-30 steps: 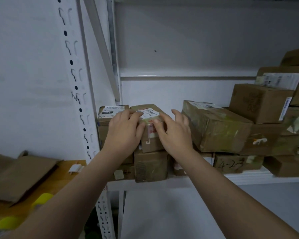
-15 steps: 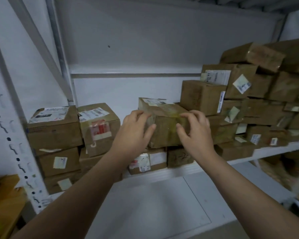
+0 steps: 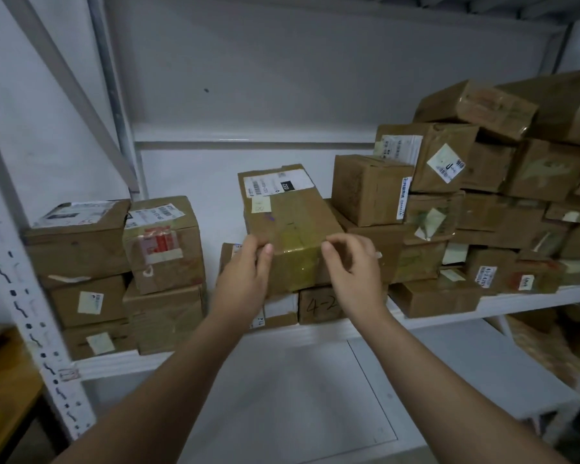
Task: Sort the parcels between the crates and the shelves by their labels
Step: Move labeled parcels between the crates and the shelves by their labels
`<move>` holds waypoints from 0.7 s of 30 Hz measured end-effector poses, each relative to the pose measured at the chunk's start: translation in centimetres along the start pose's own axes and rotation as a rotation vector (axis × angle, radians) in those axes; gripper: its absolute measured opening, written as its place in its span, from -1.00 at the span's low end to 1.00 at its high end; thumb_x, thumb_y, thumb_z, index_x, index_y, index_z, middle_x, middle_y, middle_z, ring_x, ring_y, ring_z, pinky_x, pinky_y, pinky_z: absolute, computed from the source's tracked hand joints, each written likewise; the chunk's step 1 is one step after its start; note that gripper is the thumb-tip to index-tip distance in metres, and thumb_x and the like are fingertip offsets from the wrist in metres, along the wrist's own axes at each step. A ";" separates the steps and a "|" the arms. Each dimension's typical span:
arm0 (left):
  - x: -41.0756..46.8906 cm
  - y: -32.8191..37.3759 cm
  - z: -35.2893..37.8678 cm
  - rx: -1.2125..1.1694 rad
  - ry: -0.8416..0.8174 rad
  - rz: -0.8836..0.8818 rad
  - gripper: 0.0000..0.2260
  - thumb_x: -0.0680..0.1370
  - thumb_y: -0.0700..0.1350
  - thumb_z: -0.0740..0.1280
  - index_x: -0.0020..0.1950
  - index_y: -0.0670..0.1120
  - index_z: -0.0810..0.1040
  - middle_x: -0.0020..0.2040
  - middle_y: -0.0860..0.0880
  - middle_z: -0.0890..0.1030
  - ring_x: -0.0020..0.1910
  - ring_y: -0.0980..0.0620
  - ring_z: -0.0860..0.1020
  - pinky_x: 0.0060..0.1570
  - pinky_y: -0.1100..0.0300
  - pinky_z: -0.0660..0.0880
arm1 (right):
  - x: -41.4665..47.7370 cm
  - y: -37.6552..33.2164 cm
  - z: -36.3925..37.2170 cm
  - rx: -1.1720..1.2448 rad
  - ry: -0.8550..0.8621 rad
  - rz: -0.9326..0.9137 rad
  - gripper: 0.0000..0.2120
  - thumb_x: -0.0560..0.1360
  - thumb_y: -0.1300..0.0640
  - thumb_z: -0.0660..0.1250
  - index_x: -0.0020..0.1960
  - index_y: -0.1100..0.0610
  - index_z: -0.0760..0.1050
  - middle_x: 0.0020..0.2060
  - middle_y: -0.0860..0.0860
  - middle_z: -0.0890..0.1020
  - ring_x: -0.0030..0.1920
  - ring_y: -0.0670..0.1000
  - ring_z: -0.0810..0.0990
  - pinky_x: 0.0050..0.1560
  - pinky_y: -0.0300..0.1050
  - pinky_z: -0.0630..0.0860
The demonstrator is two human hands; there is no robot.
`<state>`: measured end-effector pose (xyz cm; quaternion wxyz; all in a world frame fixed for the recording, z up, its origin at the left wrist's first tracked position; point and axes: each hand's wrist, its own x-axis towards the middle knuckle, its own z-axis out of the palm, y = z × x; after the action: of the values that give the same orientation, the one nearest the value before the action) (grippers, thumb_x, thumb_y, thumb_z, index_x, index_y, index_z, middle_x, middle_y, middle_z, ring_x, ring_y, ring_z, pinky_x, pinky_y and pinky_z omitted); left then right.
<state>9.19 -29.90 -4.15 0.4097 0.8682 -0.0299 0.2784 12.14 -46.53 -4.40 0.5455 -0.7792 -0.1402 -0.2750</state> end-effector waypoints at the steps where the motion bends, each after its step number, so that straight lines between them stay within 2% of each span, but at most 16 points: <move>1: -0.6 -0.2 0.3 -0.043 0.040 -0.025 -0.88 0.64 0.07 0.09 0.04 0.08 0.36 -0.09 0.16 0.54 -0.10 0.13 0.53 -0.14 0.10 0.49 | -0.4 0.0 0.1 0.038 0.023 0.013 -0.89 0.53 -0.01 0.33 0.04 -0.05 0.47 0.11 -0.06 0.43 0.11 -0.09 0.47 0.21 -0.10 0.44; 3: -1.7 -0.4 0.7 -0.126 0.126 -0.089 -0.91 0.63 0.00 0.17 0.01 0.00 0.36 -0.15 0.14 0.51 -0.16 0.19 0.51 -0.23 0.20 0.45 | -0.9 0.2 0.3 0.111 0.041 0.074 -0.74 0.50 -0.04 0.37 0.13 -0.01 0.40 0.11 -0.03 0.42 0.11 -0.06 0.47 0.19 -0.04 0.47; 5: -2.7 -0.4 0.9 -0.250 0.190 -0.141 -0.92 0.61 -0.10 0.24 0.02 -0.05 0.34 -0.17 0.12 0.49 -0.25 0.33 0.52 -0.33 0.43 0.42 | -1.2 0.5 0.4 0.158 0.021 0.149 -0.53 0.47 -0.08 0.40 0.29 0.03 0.34 0.17 0.03 0.41 0.14 -0.02 0.46 0.19 -0.06 0.47; 7: -3.6 -0.3 1.1 -0.412 0.204 -0.162 -0.82 0.59 -0.19 0.28 0.14 -0.06 0.33 -0.05 0.19 0.49 -0.18 0.47 0.52 -0.23 0.52 0.45 | -1.7 1.0 0.5 0.121 -0.007 0.179 -0.42 0.45 -0.08 0.42 0.38 0.09 0.34 0.21 0.01 0.36 0.14 -0.05 0.44 0.18 -0.15 0.43; 9: -4.7 -0.4 1.1 -0.470 0.198 -0.162 -0.67 0.58 -0.22 0.28 0.32 -0.06 0.32 0.06 0.25 0.48 -0.03 0.42 0.53 -0.09 0.45 0.50 | -2.4 1.5 0.5 0.149 -0.029 0.178 -0.47 0.44 -0.01 0.45 0.34 0.08 0.38 0.22 -0.01 0.39 0.13 -0.07 0.47 0.17 -0.15 0.45; 11: -5.8 -0.4 1.0 -0.481 0.202 -0.131 -0.61 0.58 -0.25 0.27 0.40 -0.10 0.33 0.12 0.24 0.51 0.05 0.38 0.53 -0.03 0.44 0.50 | -3.2 1.9 0.4 0.253 -0.067 0.184 -0.56 0.43 0.05 0.47 0.23 -0.01 0.38 0.18 0.00 0.50 0.08 -0.11 0.54 0.09 -0.17 0.53; 13: -6.7 -0.4 0.9 -0.504 0.215 -0.109 -0.59 0.58 -0.27 0.26 0.43 -0.13 0.33 0.22 0.10 0.53 0.12 0.34 0.52 0.07 0.40 0.49 | -4.0 2.0 0.4 0.339 -0.082 0.181 -0.62 0.42 0.08 0.48 0.10 -0.10 0.36 0.07 -0.05 0.56 -0.02 -0.22 0.58 -0.07 -0.32 0.53; 16: -7.7 -0.2 0.5 -0.543 0.225 -0.062 -0.58 0.59 -0.25 0.24 0.45 -0.06 0.34 0.31 -0.02 0.48 0.19 0.20 0.52 0.19 0.19 0.50 | -4.6 1.6 -0.1 0.441 -0.036 0.189 -0.65 0.41 0.06 0.49 0.03 -0.04 0.34 0.01 -0.01 0.59 -0.09 -0.23 0.61 -0.12 -0.33 0.53; 18: -8.1 0.1 -0.1 -0.612 0.198 -0.052 -0.57 0.59 -0.21 0.26 0.43 0.07 0.34 0.31 0.05 0.50 0.23 0.15 0.51 0.21 0.16 0.49 | -4.9 1.0 -0.4 0.498 -0.032 0.172 -0.66 0.42 0.09 0.47 0.06 -0.01 0.34 0.02 0.03 0.61 -0.07 -0.20 0.63 -0.10 -0.32 0.54; 20: -8.4 0.6 -0.6 -0.678 0.153 -0.032 -0.52 0.53 -0.12 0.32 0.39 0.20 0.30 0.28 0.20 0.52 0.24 0.21 0.50 0.17 0.29 0.48 | -5.4 0.3 -0.6 0.546 -0.031 0.127 -0.63 0.44 0.15 0.45 0.13 -0.06 0.35 0.08 -0.03 0.60 0.03 -0.20 0.62 -0.03 -0.30 0.55; 21: -8.6 0.8 -0.8 -0.714 0.152 -0.032 -0.49 0.48 -0.08 0.34 0.38 0.20 0.27 0.28 0.22 0.51 0.24 0.21 0.49 0.18 0.30 0.47 | -5.8 -0.1 -0.7 0.563 -0.025 0.098 -0.59 0.46 0.18 0.44 0.18 -0.09 0.35 0.12 -0.09 0.58 0.08 -0.21 0.59 0.01 -0.31 0.54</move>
<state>1.38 -31.35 -7.54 0.6923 0.6477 -0.0812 0.3076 7.18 -46.62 -7.58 0.7514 -0.6060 -0.1799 -0.1889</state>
